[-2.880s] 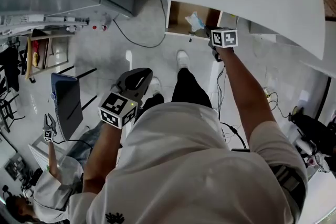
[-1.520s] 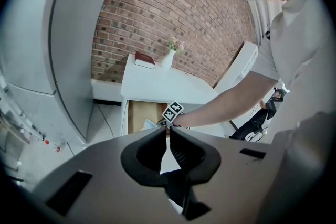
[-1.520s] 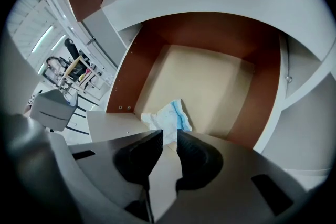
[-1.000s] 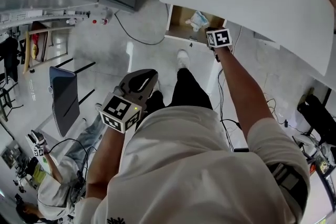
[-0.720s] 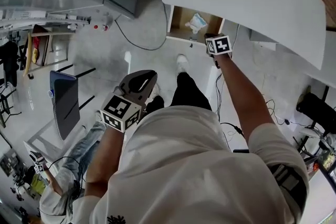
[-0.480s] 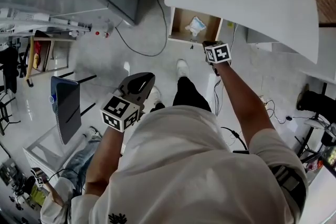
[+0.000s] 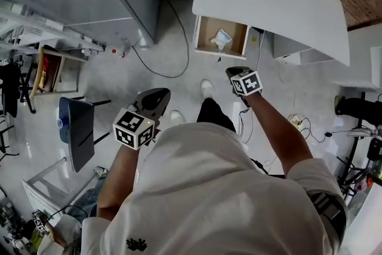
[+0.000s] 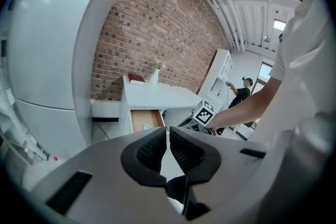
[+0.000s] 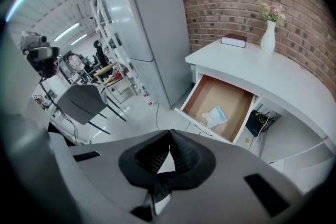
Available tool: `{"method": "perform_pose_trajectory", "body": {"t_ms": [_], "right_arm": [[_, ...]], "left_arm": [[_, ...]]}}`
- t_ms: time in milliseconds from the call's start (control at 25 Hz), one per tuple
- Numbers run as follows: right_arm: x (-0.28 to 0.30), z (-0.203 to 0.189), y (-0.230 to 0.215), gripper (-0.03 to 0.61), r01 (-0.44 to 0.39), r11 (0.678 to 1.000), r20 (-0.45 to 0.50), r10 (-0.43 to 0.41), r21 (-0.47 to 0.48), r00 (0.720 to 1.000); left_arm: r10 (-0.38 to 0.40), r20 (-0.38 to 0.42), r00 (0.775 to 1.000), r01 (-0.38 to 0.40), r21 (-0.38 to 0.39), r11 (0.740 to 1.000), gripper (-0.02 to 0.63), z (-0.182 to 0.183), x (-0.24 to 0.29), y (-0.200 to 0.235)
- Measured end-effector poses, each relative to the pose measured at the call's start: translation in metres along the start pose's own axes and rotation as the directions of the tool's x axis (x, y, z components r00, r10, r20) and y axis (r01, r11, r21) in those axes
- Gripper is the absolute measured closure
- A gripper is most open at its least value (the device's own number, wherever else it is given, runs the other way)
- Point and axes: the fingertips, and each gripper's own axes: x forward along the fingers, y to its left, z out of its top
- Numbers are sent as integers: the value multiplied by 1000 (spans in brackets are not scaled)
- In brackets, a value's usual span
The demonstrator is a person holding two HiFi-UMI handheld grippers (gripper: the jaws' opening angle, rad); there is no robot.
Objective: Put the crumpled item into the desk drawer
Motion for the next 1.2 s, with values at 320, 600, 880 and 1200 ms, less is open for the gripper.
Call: {"method": "perform_pose_trajectory", "body": {"t_ms": [320,600,880,1200], "right_arm": [[-52,-10,122,549,-112,994,112,113,-11,987],[-86,-17,205,549,-206,977,160,212,-50,964],[-124,-7,248,549,-230,969,213,245,-93,946],[-146,-3,276,549,-222,966,251,249,-132,935]], "left_arm": [[7,30,1000,-7,-10,1000,577,-38,-56,-4],[26,57,998,-22,-71,997,577,-60,-101,-14],[15,38,999,-13,-51,999,577,-69,-114,-23],[-31,31,999,31,-9,999,577,-71,-121,-36]]}}
